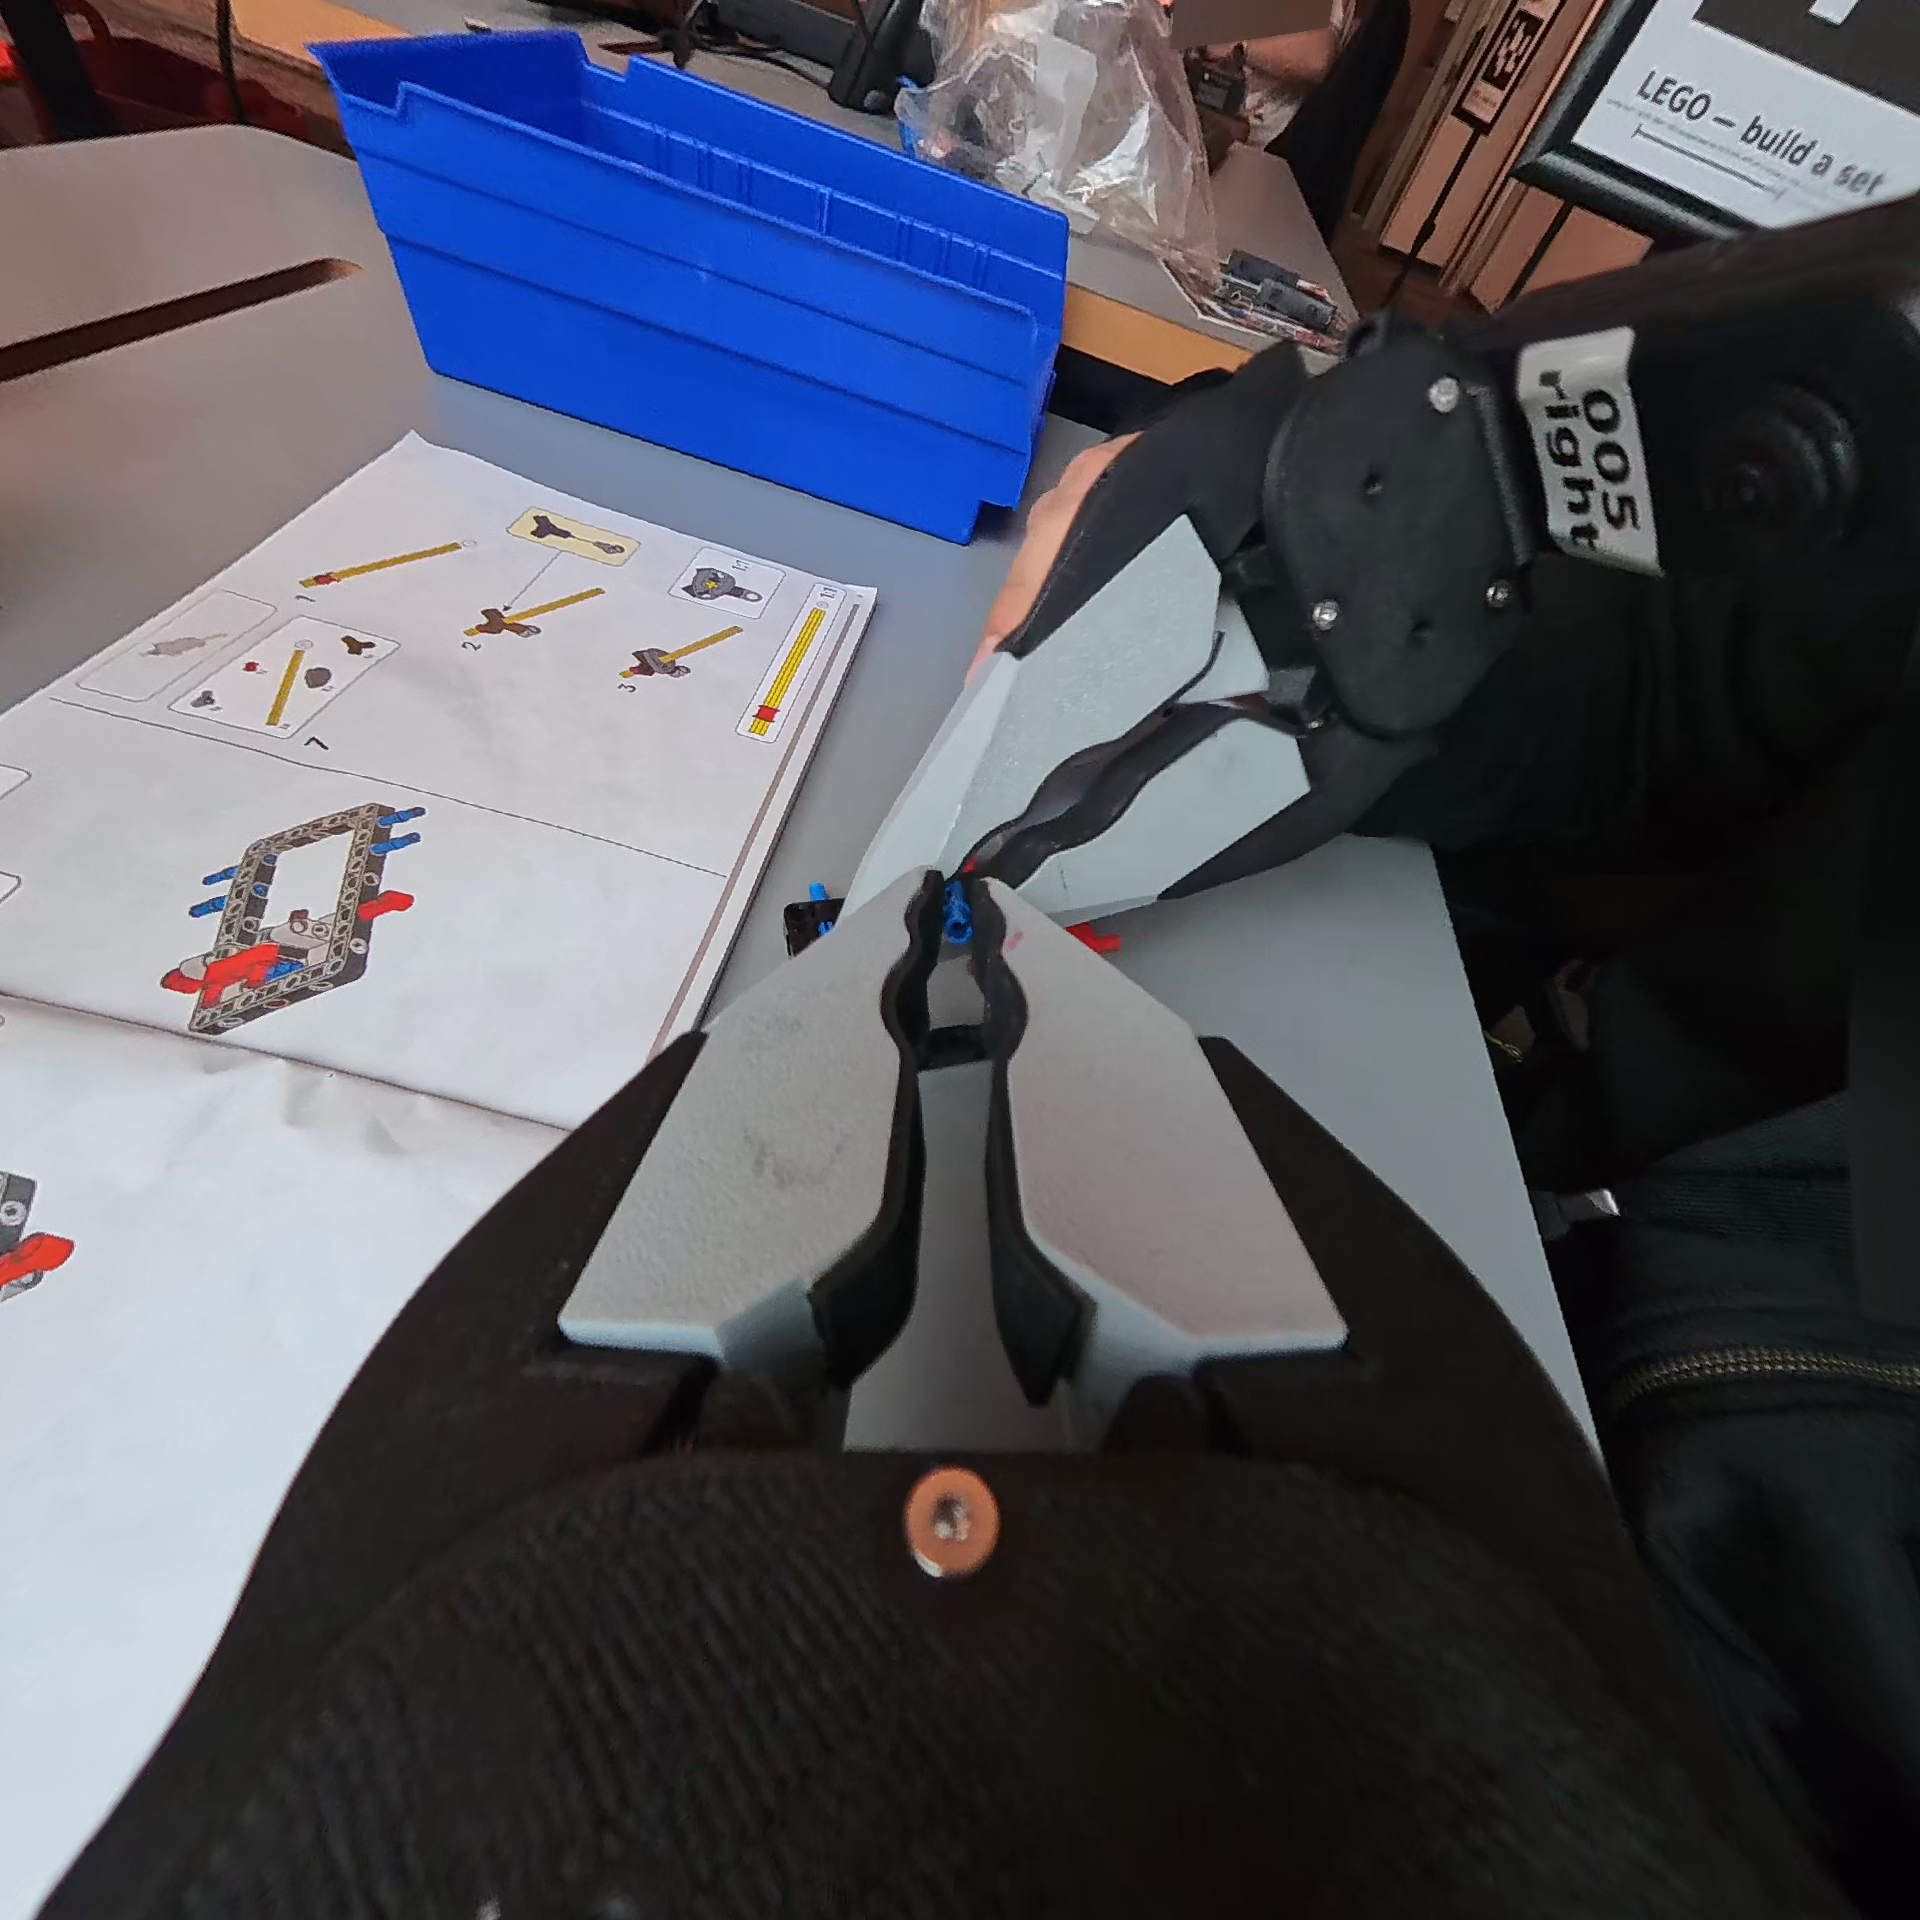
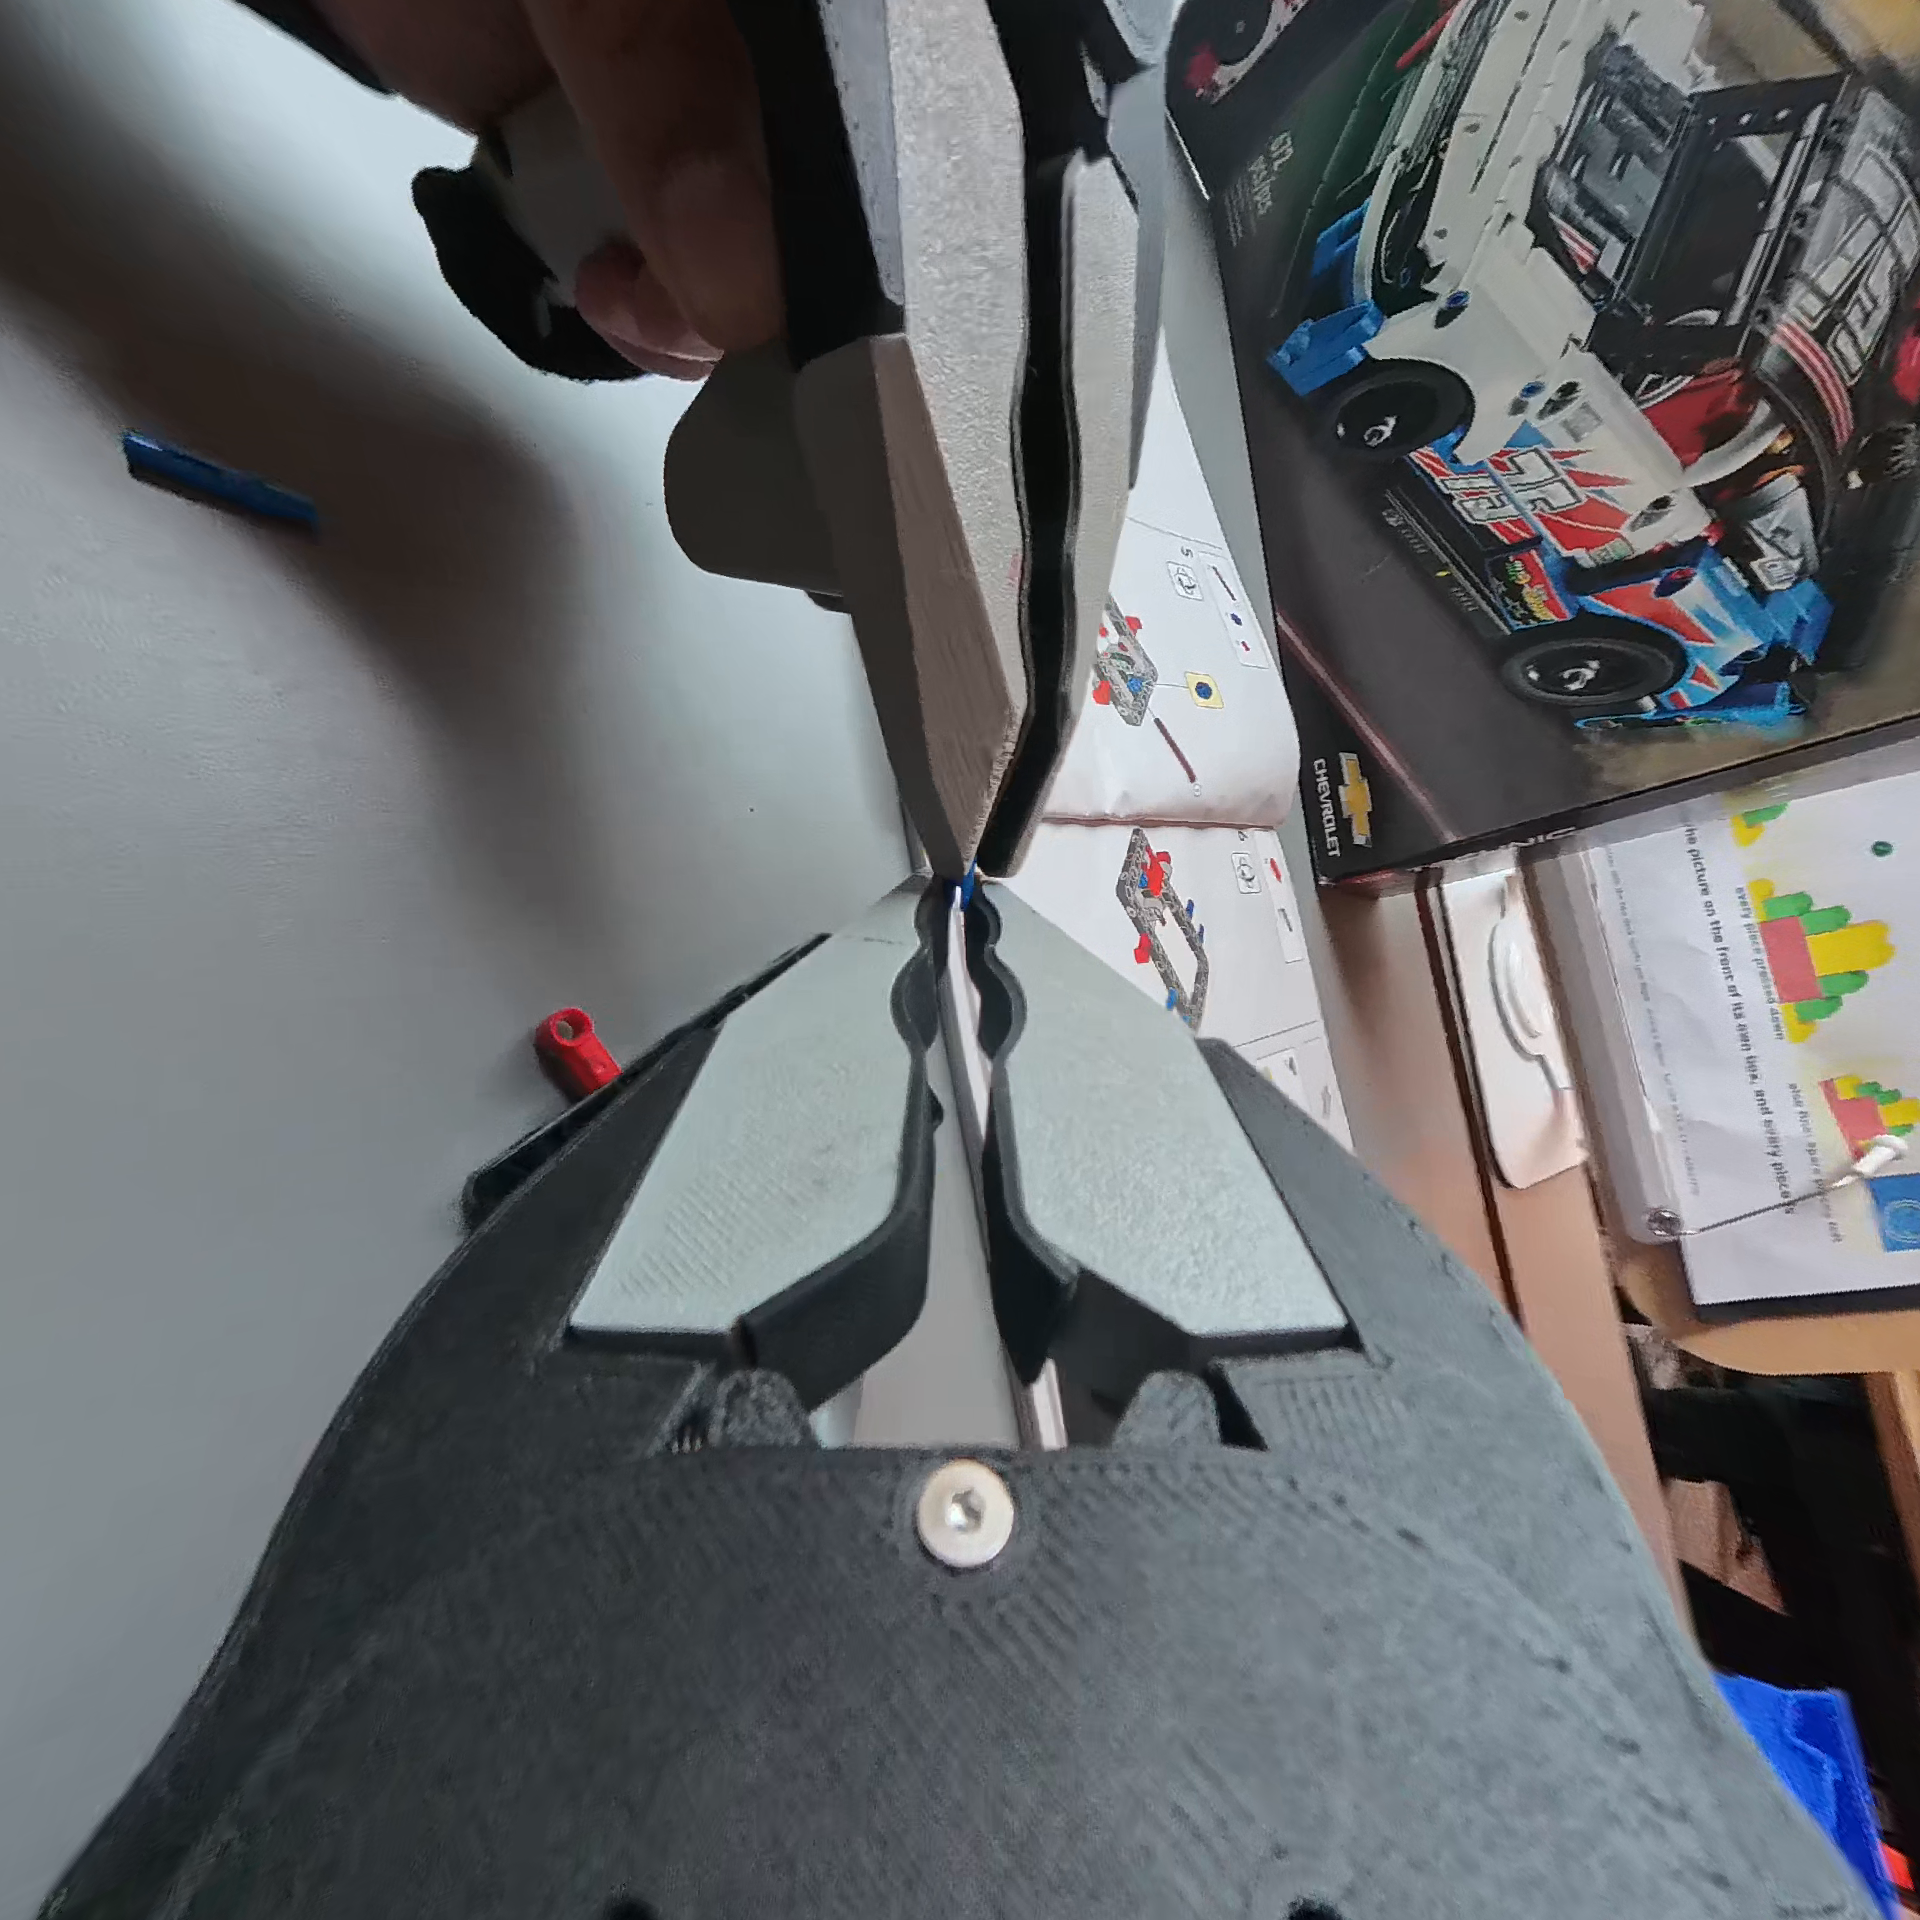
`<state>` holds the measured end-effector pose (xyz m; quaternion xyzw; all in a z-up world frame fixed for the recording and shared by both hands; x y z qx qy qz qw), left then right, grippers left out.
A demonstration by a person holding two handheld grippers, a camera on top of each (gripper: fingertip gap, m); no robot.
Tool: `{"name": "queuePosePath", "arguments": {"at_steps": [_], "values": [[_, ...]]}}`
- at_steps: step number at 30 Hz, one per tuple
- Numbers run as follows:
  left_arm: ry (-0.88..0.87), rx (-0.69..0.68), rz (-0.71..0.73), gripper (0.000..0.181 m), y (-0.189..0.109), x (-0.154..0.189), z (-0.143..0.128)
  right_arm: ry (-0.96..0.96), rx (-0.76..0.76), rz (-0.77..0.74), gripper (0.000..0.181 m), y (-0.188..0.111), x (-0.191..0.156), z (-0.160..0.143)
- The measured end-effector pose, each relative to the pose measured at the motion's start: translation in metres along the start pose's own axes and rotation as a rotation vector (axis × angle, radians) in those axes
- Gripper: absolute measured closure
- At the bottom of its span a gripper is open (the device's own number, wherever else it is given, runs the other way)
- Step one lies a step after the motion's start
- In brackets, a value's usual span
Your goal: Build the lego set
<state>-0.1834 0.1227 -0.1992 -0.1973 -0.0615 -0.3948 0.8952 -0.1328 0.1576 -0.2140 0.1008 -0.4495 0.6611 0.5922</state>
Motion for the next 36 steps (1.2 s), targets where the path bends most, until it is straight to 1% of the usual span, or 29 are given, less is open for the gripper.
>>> {"name": "queuePosePath", "arguments": {"at_steps": [3, 7, 11, 13, 15, 18, 24, 29, 32, 36], "values": [[0.002, -0.025, 0.002, 0.178, 0.002, 0.0, -0.003, -0.083, -0.048, -0.035, 0.181, 0.001, -0.004, -0.002], [-0.004, 0.012, -0.002, 0.179, -0.002, 0.0, 0.001, -0.056, 0.002, -0.056, 0.181, 0.0, 0.001, 0.001], [-0.01, -0.013, 0.002, 0.179, 0.001, -0.001, -0.002, -0.127, -0.042, -0.077, 0.181, 0.001, -0.002, -0.001], [-0.035, 0.013, 0.004, 0.179, -0.001, -0.003, -0.001, -0.079, -0.013, -0.078, 0.181, 0.002, 0.0, 0.0], [-0.056, 0.011, 0.015, 0.178, -0.003, -0.007, -0.002, -0.04, 0.002, -0.068, 0.18, 0.002, 0.002, 0.001], [-0.073, 0.013, 0.027, 0.178, -0.005, -0.011, -0.003, -0.069, -0.001, -0.091, 0.18, 0.001, 0.002, 0.0], [-0.077, 0.002, 0.031, 0.178, -0.004, -0.013, -0.006, -0.074, 0.023, -0.085, 0.179, -0.002, 0.001, 0.003], [-0.081, -0.008, 0.023, 0.178, -0.002, -0.012, -0.007, -0.119, -0.008, -0.09, 0.18, -0.003, -0.001, 0.001], [-0.08, -0.002, 0.024, 0.178, -0.003, -0.012, -0.007, -0.113, -0.005, -0.085, 0.181, -0.004, 0.0, 0.001], [-0.084, 0.016, 0.029, 0.179, -0.006, -0.013, -0.004, -0.029, 0.039, -0.081, 0.179, -0.004, 0.005, 0.004]]}}
Point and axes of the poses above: each gripper's, where its closed fingertips meet, y out along the fingers, z out of its top, x = y × z across the jaws, the point moved 5 cm from there along -y, back along the fingers, and after that the axes turned 4 degrees about -z, right-handed, at the moved point
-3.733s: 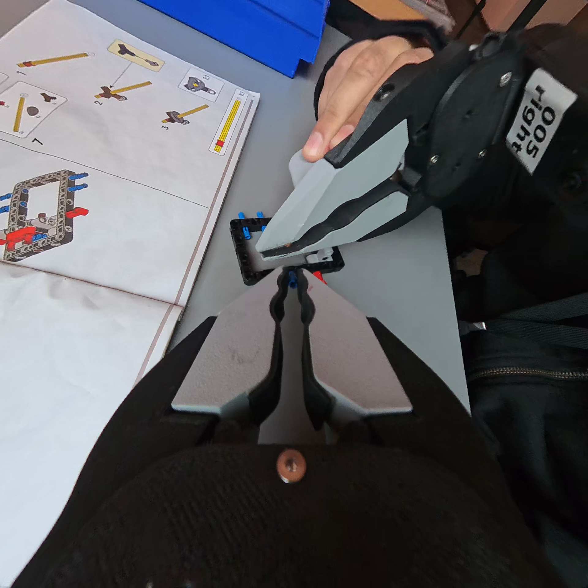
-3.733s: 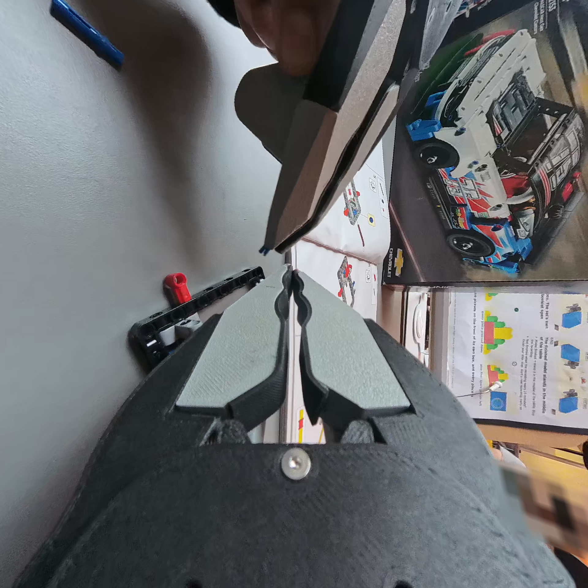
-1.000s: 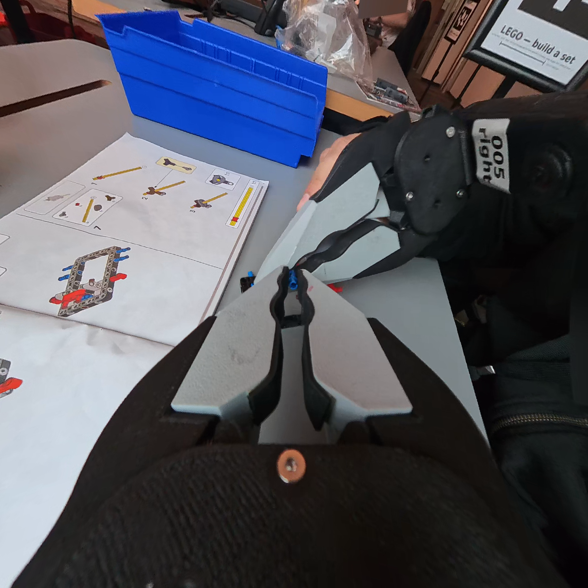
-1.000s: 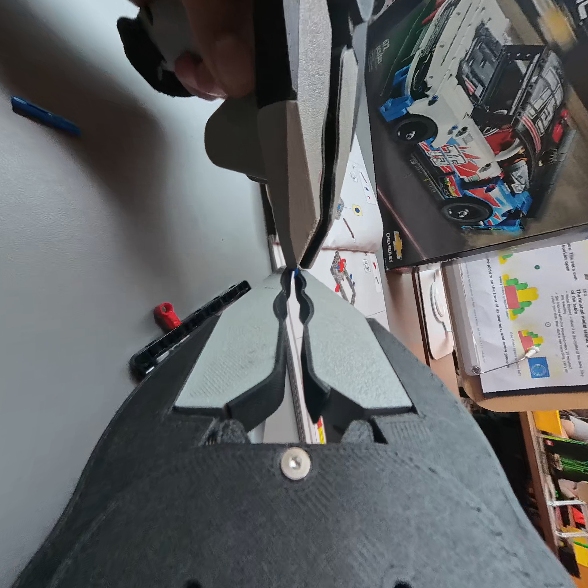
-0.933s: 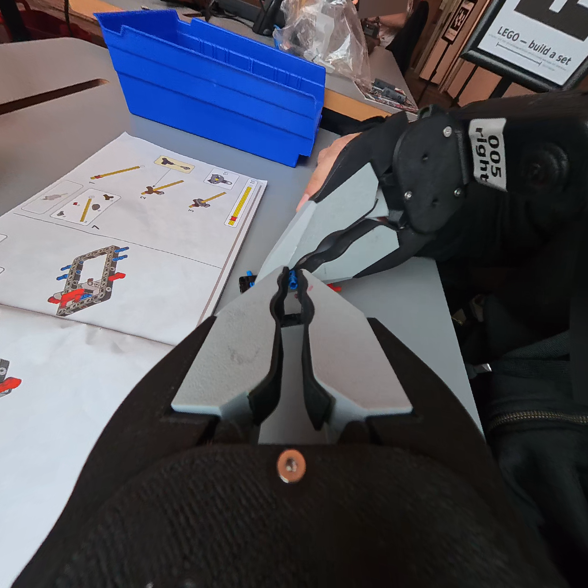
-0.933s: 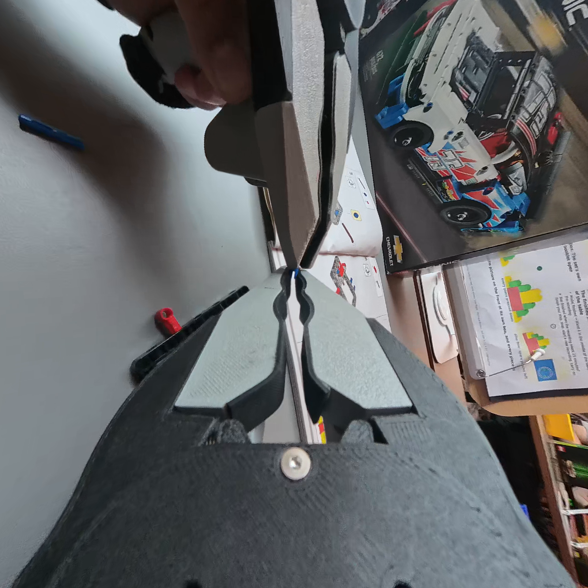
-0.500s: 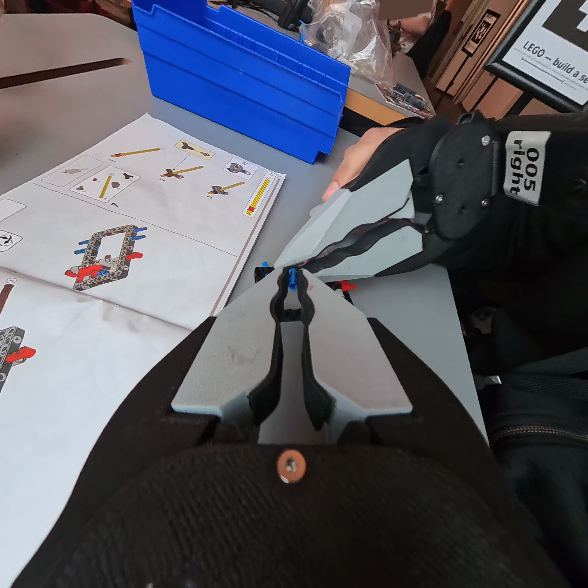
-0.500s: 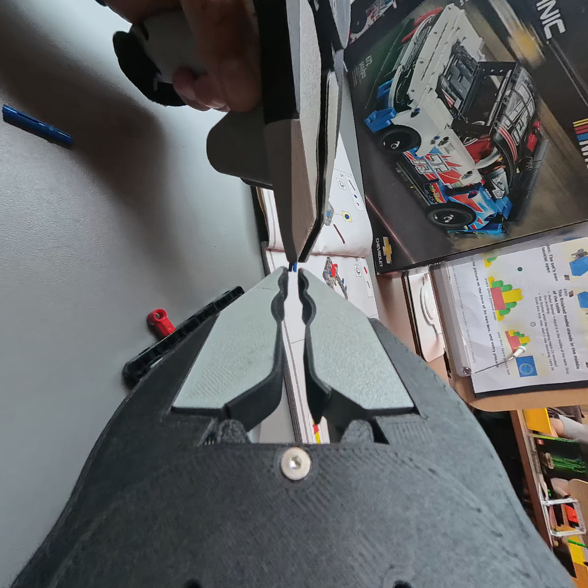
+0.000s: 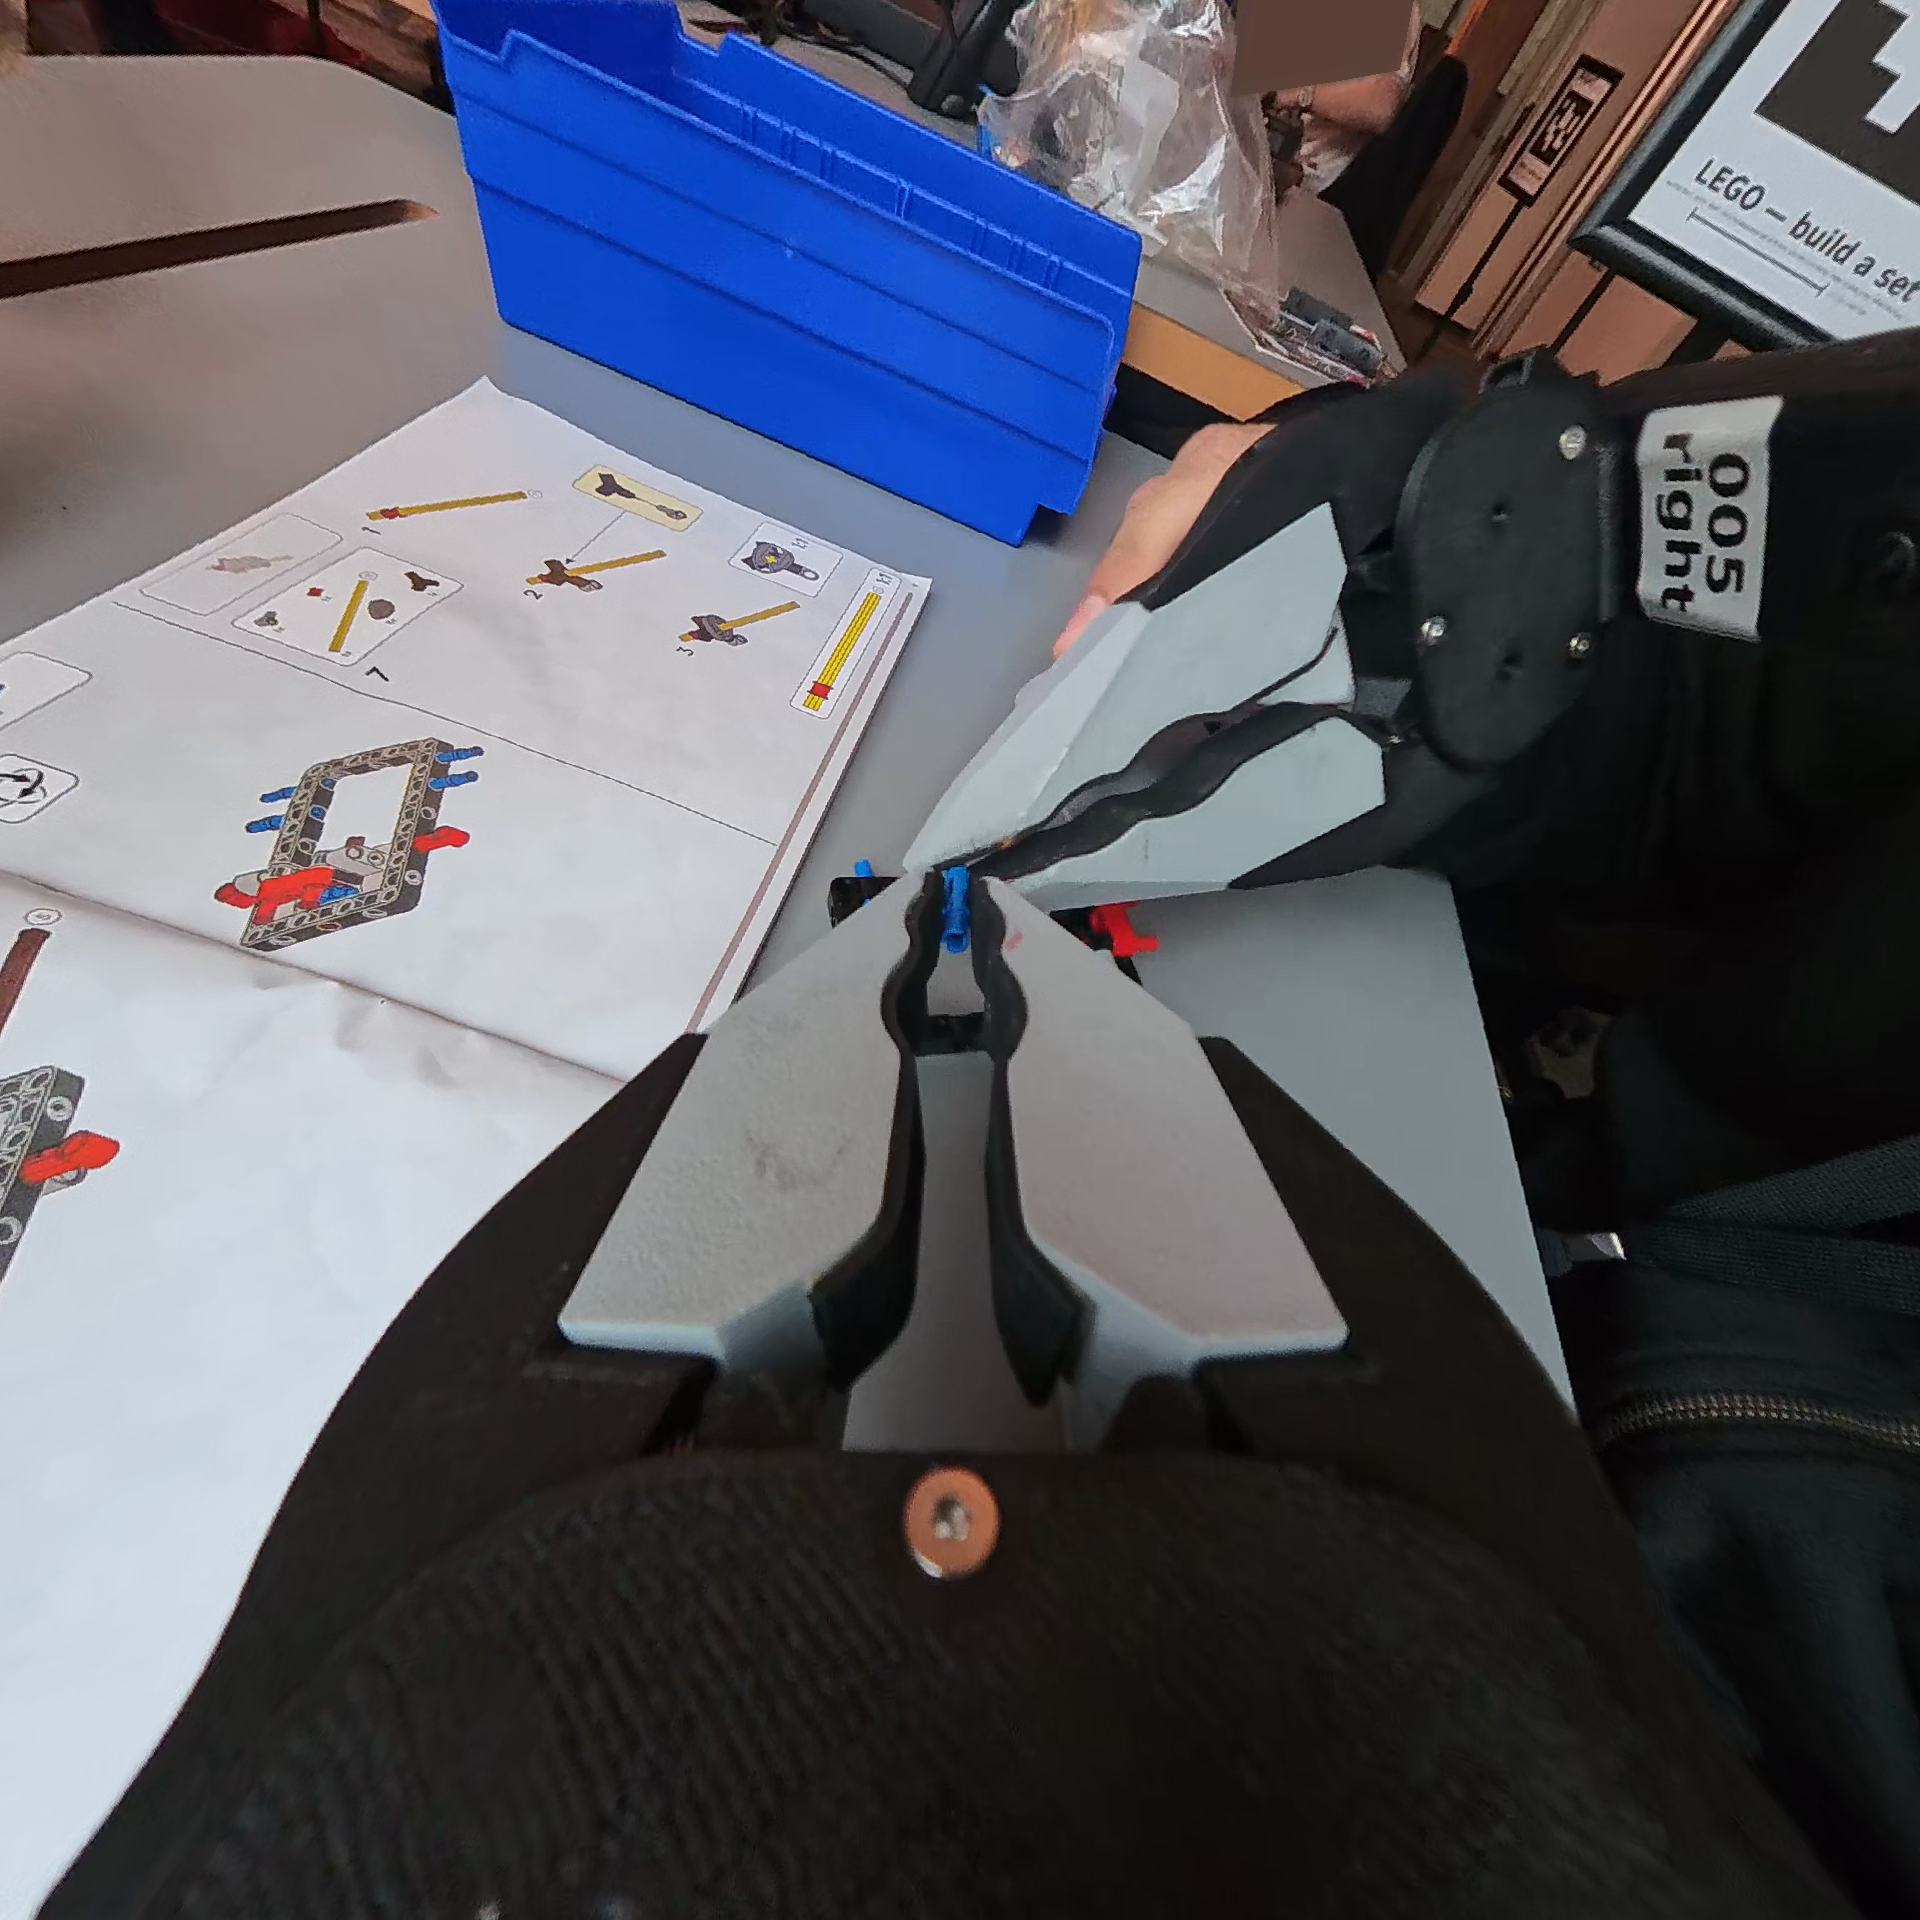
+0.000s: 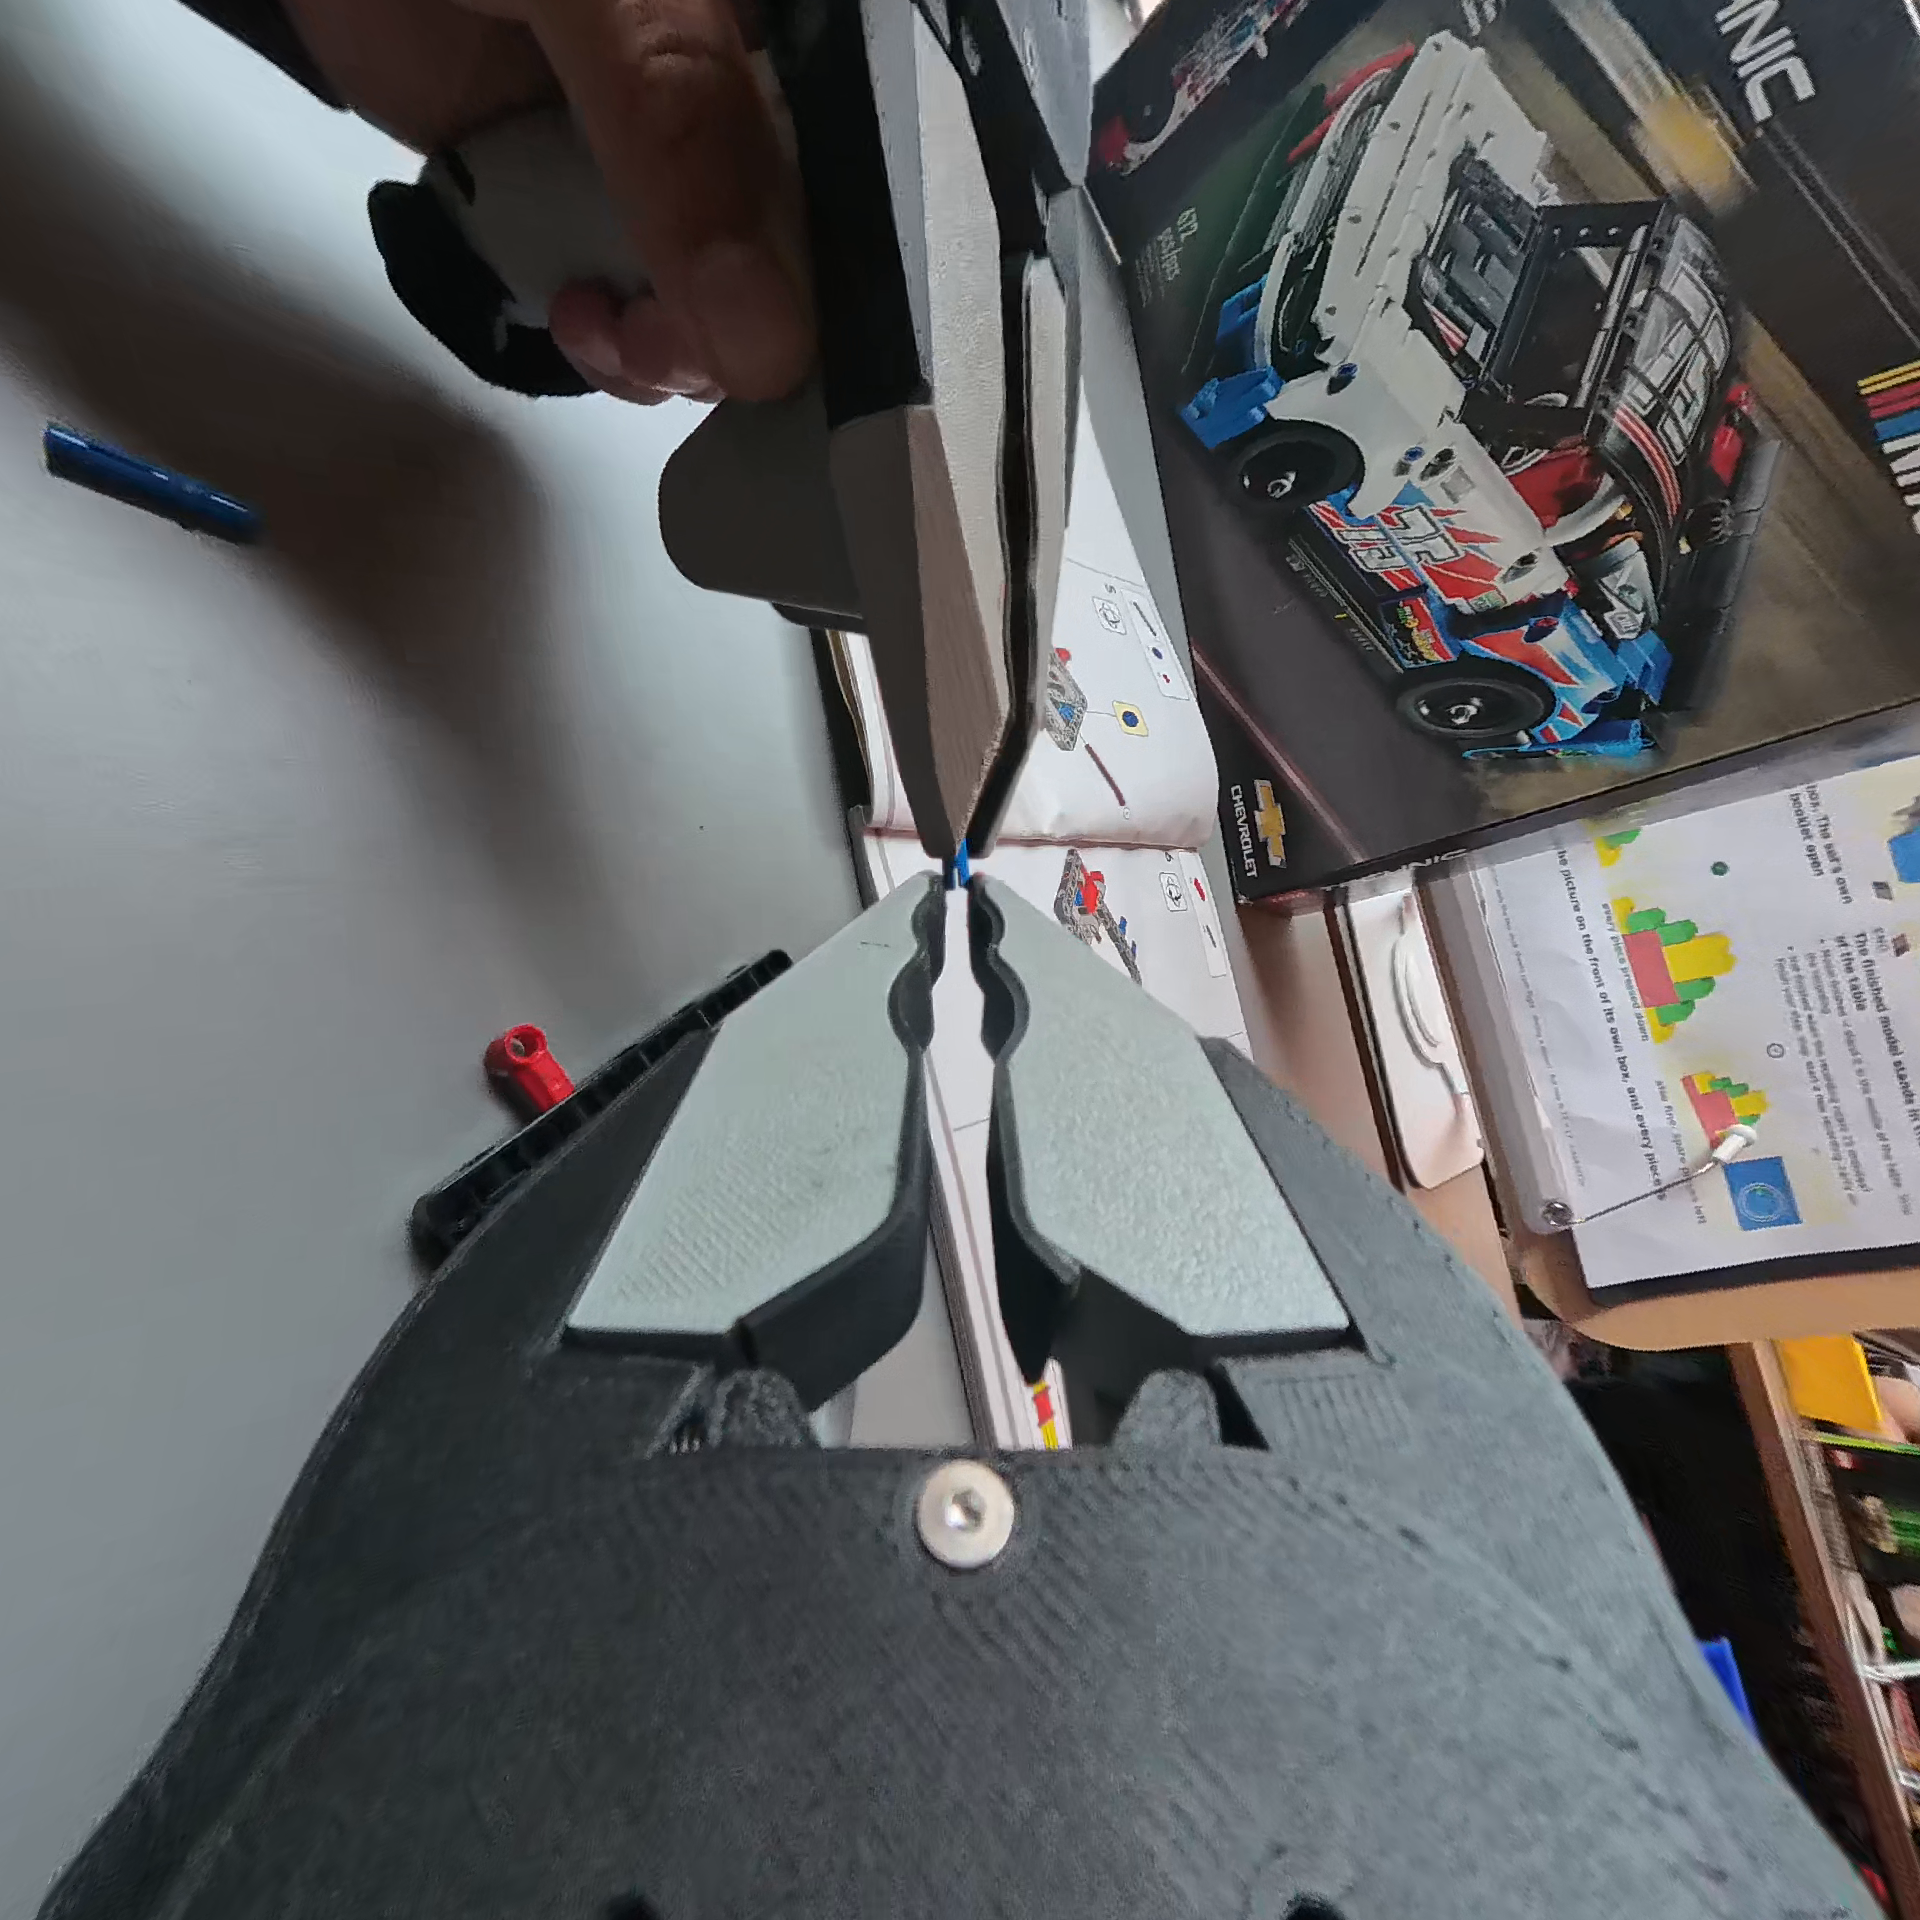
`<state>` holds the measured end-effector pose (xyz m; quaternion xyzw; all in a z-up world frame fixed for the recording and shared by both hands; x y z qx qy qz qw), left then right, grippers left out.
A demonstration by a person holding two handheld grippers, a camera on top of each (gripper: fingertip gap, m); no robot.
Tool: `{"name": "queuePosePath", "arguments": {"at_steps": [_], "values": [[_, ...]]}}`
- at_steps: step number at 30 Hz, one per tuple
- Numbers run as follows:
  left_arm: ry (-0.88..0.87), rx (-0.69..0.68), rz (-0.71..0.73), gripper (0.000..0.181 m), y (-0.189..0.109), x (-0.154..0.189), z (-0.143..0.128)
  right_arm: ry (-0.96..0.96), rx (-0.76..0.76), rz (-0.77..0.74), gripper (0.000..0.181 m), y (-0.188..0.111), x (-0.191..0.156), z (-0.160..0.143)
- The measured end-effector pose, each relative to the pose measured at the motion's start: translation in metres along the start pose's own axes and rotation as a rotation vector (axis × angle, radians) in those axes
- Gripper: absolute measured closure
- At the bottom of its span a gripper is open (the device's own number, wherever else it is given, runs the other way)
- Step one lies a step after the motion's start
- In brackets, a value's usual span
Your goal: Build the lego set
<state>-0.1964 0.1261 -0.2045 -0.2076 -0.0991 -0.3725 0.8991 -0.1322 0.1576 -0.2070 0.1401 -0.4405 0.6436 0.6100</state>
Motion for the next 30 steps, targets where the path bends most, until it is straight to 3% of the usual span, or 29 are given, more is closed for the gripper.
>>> {"name": "queuePosePath", "arguments": {"at_steps": [17, 23, 30], "values": [[-0.01, -0.031, -0.004, 0.178, 0.0045, -0.0006, -0.0051, -0.069, -0.017, 0.013, 0.179, -0.0042, -0.0057, -0.0009], [-0.019, -0.007, -0.004, 0.178, 0.0004, -0.0013, -0.0015, 0.06, 0.041, 0.048, 0.18, -0.0031, -0.0004, 0.0012], [-0.027, -0.023, -0.005, 0.178, 0.002, -0.0023, -0.0041, 0.004, 0.029, 0.028, 0.179, -0.0023, -0.0042, -0.0002]]}}
Point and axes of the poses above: each gripper's, where its closed fingertips meet, y out along the fingers, z out of its top, x = y × z across the jaws, the point moved 5 cm from there along -y, back along the fingers, and after that the axes turned 4 degrees about -z, right-handed, at the moved point
